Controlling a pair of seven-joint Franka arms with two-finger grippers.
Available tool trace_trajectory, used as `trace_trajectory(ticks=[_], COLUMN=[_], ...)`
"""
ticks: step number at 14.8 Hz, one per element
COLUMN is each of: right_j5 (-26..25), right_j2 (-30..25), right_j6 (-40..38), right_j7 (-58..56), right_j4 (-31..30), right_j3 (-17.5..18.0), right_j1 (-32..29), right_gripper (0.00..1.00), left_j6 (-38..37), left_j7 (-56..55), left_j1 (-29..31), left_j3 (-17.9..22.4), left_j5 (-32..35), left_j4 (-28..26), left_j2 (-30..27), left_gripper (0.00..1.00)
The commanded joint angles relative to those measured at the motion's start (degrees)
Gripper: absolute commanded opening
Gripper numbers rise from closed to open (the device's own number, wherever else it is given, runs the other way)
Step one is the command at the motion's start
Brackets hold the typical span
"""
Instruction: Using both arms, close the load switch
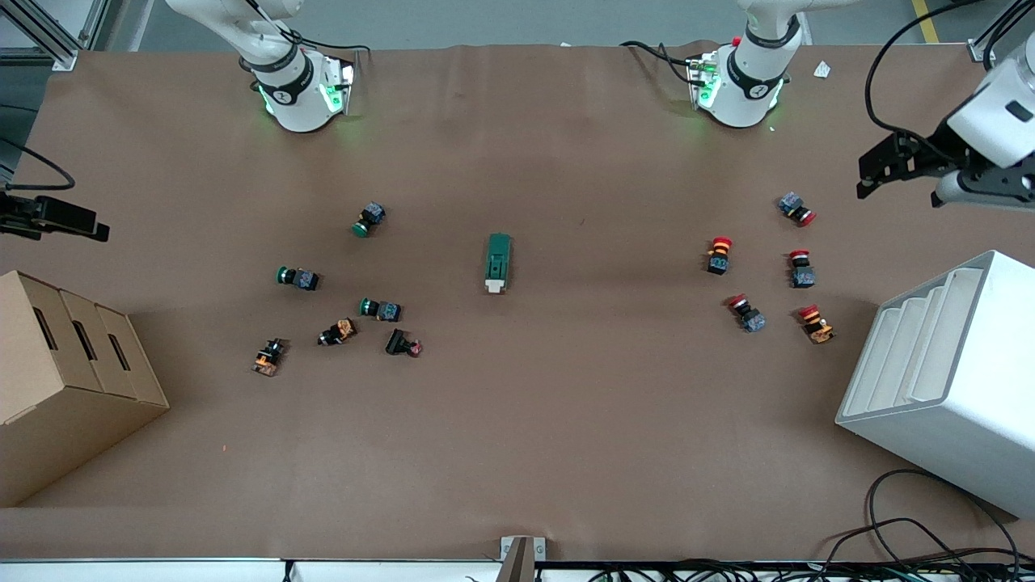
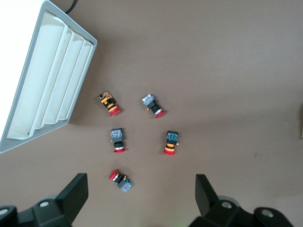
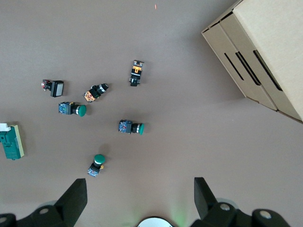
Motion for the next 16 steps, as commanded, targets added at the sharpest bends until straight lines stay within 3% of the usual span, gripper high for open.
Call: trace_trajectory(ticks=[1, 7, 16], right_j5=[-0.9, -0.9, -0.6], right_j2=[-4.6, -7.7, -8.3], right_j6=[0.5, 0.7, 3.5], right_j7=[0.3, 1.0, 3.0], right_j4=[-4.4, -7.1, -7.0], right_j3=[0.6, -1.4, -1.2], right_j1=[0.0, 2.7, 3.0], right_gripper=[1.00, 1.00, 1.00], left_j6=[0.7, 1.1, 0.3], left_j7=[0.4, -0.3, -0.3], left_j1=[0.9, 1.0, 1.1], left_j3=[-0.7, -0.8, -0.6], left_j5=[-0.9, -0.7, -0.6], left_j4=[-2.6, -1.7, -0.1], left_j2=[-2.5, -1.4, 0.0], left_gripper=[1.00, 1.00, 1.00])
